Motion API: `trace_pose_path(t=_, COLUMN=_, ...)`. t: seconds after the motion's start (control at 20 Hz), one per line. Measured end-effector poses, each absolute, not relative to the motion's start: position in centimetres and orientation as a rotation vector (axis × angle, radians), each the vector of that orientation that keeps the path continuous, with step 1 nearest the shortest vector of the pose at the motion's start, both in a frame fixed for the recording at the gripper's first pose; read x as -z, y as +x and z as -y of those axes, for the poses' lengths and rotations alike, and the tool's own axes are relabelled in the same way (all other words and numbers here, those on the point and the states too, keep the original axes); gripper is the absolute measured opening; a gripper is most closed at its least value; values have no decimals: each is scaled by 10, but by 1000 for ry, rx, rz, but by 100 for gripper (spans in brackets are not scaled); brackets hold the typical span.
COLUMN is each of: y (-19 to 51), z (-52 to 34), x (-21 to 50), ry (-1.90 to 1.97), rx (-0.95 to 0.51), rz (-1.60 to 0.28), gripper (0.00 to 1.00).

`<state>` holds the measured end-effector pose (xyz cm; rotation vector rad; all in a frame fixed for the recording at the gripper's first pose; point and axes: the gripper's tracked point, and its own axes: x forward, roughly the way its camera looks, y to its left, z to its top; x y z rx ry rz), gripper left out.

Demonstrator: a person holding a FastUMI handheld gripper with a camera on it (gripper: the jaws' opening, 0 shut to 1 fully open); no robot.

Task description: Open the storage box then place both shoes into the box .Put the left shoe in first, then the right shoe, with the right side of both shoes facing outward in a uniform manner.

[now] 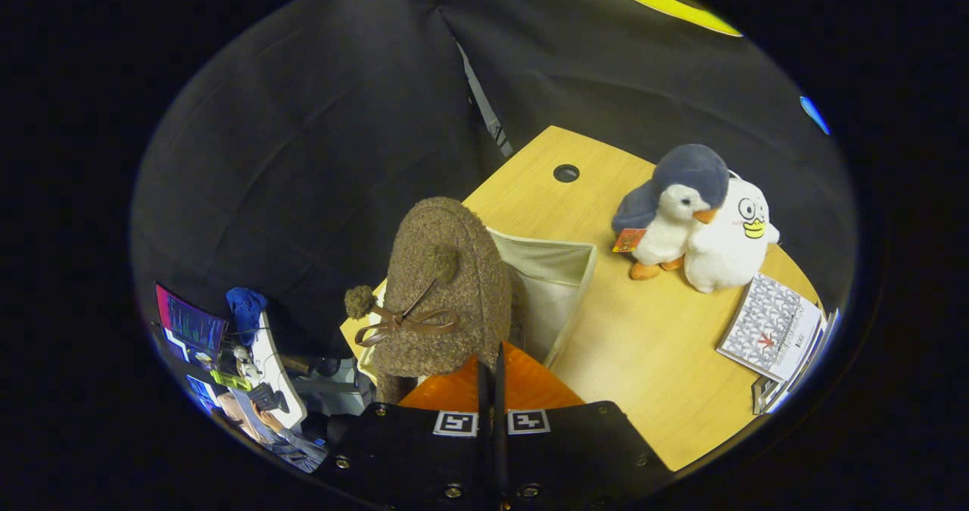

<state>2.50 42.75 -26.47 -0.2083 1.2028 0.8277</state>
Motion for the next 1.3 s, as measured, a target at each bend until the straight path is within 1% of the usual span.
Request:
trace_pose_path(t=0.4, y=35, z=-453, x=303, ry=-309, rx=-809, rz=-1245, gripper=0)
trace_pose_path(t=0.7, y=35, z=-461, x=321, ry=-362, rx=-816, rz=-1242, gripper=1)
trace_pose_path(t=0.8, y=34, z=-464, x=311, ry=-317, rx=-834, rz=-1218, gripper=15)
trace_pose_path(t=0.85, y=40, z=-463, x=303, ry=-301, rx=-831, rz=-1184, gripper=26)
trace_pose_path(t=0.9, y=44, z=-458, x=295, ry=-290, rx=-824, rz=-1147, gripper=30)
trace_pose_path(t=0.95, y=49, z=-451, x=284, ry=-282, rx=-809, rz=-1105, gripper=38)
trace_pose_path(t=1.05, y=46, z=-437, x=256, ry=-243, rx=-780, rz=-1038, gripper=42)
trace_pose_path(t=1.15, y=44, z=-410, x=229, ry=-194, rx=-730, rz=-968, gripper=42)
trace_pose_path(t=1.3, y=42, z=-350, x=188, ry=-133, rx=-579, rz=-827, gripper=42)
